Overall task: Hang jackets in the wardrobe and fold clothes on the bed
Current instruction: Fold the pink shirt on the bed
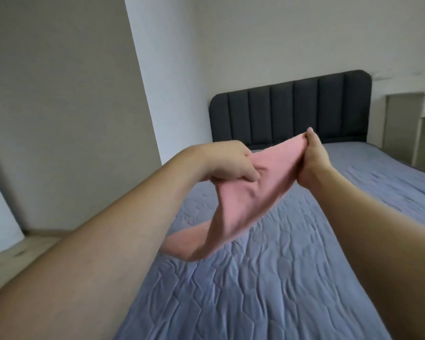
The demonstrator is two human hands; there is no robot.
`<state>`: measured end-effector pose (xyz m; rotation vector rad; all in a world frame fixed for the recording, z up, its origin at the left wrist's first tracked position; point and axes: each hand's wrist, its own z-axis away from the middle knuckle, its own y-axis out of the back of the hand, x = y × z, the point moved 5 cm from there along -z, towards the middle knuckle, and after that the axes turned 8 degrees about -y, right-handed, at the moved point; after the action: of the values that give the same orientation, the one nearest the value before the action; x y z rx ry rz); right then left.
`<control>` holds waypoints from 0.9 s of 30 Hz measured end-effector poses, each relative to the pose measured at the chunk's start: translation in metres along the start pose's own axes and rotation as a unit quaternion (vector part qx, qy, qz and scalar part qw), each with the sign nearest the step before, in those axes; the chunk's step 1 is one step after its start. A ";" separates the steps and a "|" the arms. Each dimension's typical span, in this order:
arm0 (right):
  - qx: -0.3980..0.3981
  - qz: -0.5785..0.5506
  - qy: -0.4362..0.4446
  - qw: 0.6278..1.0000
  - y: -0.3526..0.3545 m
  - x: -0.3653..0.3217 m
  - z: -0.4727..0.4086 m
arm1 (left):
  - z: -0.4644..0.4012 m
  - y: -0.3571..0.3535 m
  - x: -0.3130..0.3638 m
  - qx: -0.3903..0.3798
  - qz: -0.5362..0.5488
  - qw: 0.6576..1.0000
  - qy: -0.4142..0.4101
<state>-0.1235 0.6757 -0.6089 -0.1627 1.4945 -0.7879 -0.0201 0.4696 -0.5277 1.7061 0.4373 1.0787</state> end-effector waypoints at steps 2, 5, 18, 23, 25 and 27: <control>0.028 0.014 -0.016 0.999 0.059 0.020 0.006 | 0.004 -0.065 0.015 -0.074 0.035 0.997 0.000; 0.093 0.067 -0.076 0.991 0.154 0.073 0.026 | 0.017 -0.183 0.017 -0.175 0.109 0.978 0.027; 0.136 0.186 -0.053 0.972 0.282 0.150 0.071 | 0.060 -0.336 -0.062 -0.118 0.305 0.941 0.084; 0.045 0.410 0.046 0.910 0.193 0.180 0.044 | 0.040 -0.280 -0.145 -0.012 0.094 0.992 0.087; 0.028 0.497 0.072 0.864 0.153 0.193 0.029 | 0.032 -0.273 -0.175 0.031 0.080 0.992 0.094; -0.006 0.573 0.117 0.811 0.113 0.201 0.013 | 0.027 -0.275 -0.207 0.065 0.073 0.988 0.119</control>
<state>-0.0937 0.6431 -0.8356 0.8076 1.4876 0.2070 -0.0525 0.4180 -0.8679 1.7506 0.5495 1.3956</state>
